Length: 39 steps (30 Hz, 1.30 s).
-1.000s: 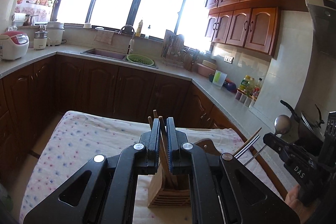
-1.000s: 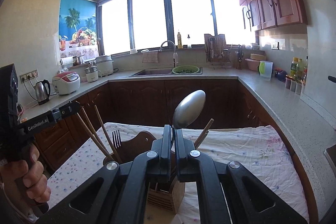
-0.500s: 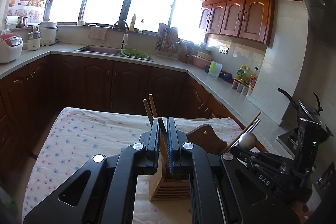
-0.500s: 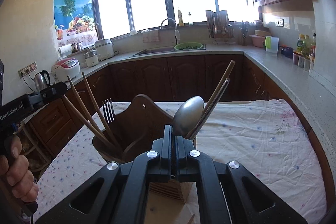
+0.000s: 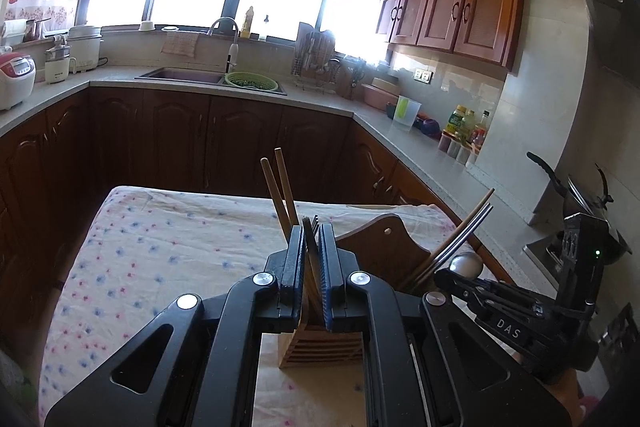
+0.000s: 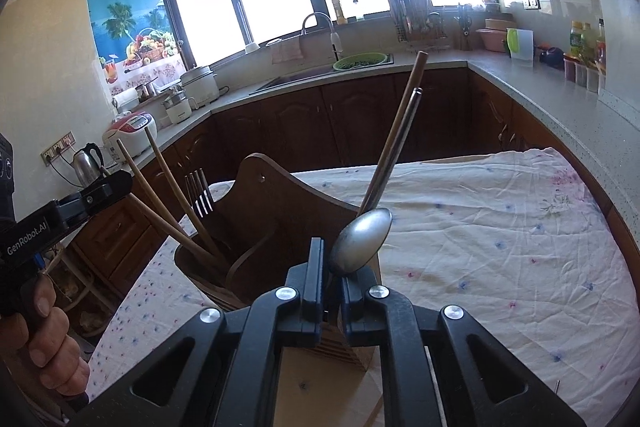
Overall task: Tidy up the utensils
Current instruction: 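Lower both items into the holder and open both tools, then move both open tools back down to the remaining chopsticks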
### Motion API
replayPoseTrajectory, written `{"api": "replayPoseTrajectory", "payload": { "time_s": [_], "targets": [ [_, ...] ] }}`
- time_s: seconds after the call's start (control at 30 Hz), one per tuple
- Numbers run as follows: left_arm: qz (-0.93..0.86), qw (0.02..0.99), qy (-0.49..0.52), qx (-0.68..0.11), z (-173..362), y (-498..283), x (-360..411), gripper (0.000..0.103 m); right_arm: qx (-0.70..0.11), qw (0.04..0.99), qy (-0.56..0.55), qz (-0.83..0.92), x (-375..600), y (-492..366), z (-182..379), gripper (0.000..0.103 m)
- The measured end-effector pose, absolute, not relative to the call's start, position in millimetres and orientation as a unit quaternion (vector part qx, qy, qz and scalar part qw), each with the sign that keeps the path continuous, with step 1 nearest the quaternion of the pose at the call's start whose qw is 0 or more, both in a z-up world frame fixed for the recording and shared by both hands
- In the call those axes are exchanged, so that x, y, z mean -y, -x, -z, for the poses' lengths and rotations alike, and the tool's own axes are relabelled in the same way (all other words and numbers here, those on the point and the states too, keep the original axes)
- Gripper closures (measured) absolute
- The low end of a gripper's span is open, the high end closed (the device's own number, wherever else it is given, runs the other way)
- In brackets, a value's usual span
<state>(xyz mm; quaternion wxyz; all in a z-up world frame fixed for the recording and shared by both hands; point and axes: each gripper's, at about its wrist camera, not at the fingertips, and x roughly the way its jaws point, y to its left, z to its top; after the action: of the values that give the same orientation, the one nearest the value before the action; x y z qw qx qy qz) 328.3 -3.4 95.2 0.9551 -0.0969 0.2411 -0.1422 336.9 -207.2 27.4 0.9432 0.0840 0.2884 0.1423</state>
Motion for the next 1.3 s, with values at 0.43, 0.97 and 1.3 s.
{"api": "replayPoseTrajectory", "payload": {
  "time_s": [0.43, 0.97, 1.3],
  "targets": [
    [0.101, 0.958, 0.153, -0.22, -102, -263, -26, 0.007, -0.229, 0.958, -0.139, -0.106, 251, -272, -50, 0.007],
    [0.08, 0.939, 0.157, -0.296, -41, -181, -35, 0.004, -0.259, 0.946, -0.188, -0.058, 305, -162, -4, 0.004],
    [0.089, 0.917, 0.138, -0.363, 2, -171, -9, 0.004, -0.3, 0.937, -0.171, -0.043, 312, -133, 30, 0.004]
  ]
}}
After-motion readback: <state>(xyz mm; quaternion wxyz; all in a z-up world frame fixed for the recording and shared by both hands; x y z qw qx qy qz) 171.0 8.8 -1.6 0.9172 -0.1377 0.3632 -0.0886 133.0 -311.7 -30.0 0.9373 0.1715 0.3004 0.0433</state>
